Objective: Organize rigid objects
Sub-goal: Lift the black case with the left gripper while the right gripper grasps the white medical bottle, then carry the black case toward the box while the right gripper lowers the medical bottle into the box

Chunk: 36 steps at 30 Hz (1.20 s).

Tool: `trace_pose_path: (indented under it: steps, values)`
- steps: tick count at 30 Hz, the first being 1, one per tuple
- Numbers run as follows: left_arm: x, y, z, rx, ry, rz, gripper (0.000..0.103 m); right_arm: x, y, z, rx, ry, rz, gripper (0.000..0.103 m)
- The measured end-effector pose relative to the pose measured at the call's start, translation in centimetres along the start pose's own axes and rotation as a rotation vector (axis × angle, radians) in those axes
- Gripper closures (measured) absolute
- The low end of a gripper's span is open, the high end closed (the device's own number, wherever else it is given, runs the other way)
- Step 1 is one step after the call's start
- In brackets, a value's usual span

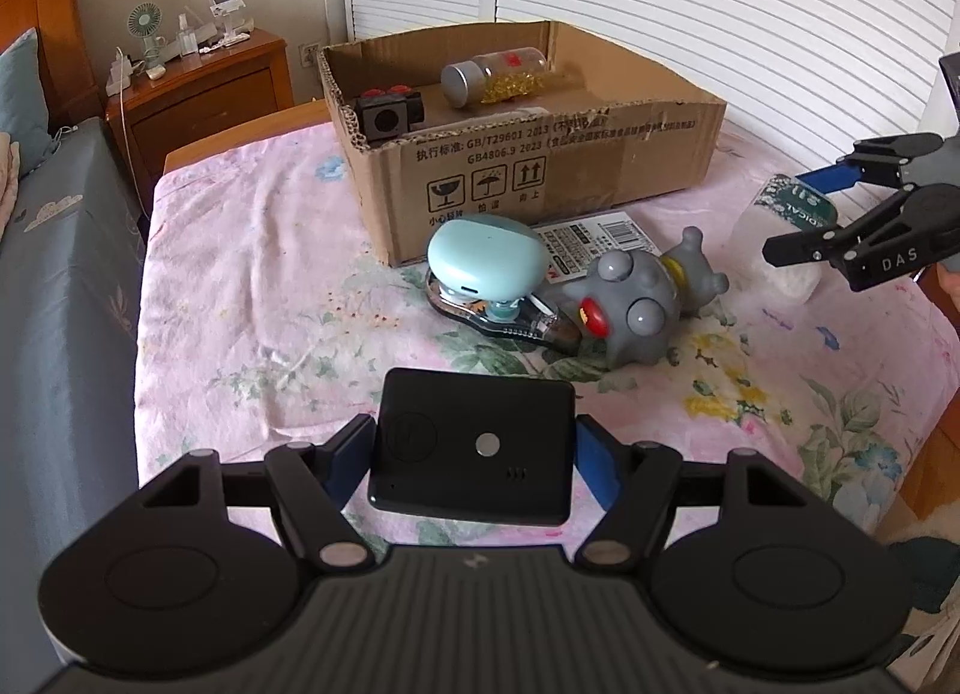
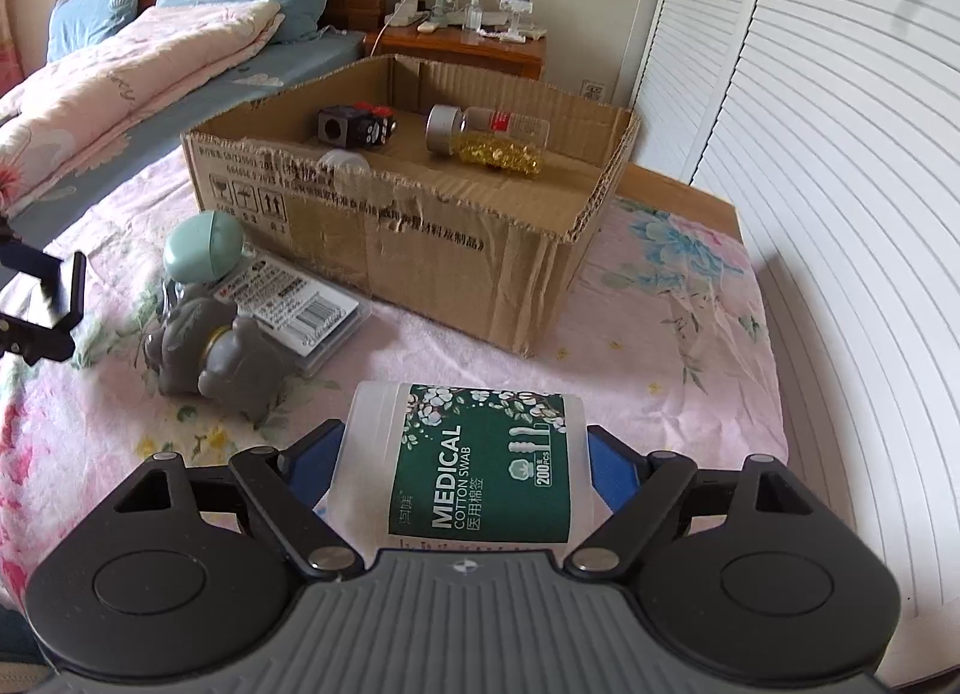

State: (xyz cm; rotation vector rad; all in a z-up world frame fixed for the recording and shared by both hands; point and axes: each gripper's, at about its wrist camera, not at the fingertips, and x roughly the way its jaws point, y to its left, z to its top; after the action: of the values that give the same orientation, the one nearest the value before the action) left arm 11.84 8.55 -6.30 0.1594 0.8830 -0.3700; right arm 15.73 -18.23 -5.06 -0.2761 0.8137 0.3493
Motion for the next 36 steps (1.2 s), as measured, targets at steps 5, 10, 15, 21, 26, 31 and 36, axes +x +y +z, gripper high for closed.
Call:
trace_pose_path:
  steps: [5,10,15,21,26,31,36]
  values:
    - [-0.1,-0.1,0.1,-0.001,-0.001,-0.009,0.033,0.9,-0.3,-0.4,0.039,0.031,-0.011,0.015]
    - [-0.4,-0.2,0.5,0.004,-0.002,-0.021,0.033,1.4,-0.2,-0.4,0.048,0.06,-0.019,0.016]
    - [-1.2,-0.4,1.5,0.027,0.009,-0.036,0.033,0.5,-0.1,0.3,0.038,0.064,-0.005,0.016]
    - [-2.5,-0.8,3.2,0.084,-0.007,-0.054,0.033,-2.1,-0.2,2.2,-0.003,0.028,0.024,0.016]
    - [-3.0,-0.9,4.9,0.108,-0.012,-0.092,0.033,-4.0,-0.4,5.0,-0.047,-0.026,0.043,0.016]
    - [-3.3,-1.0,7.0,0.15,-0.041,-0.083,0.033,-4.1,-0.9,8.4,-0.061,-0.079,0.042,0.016]
    - [-3.2,-0.5,9.1,0.163,-0.071,-0.057,0.033,-2.1,-1.5,12.0,-0.057,-0.103,0.04,0.016]
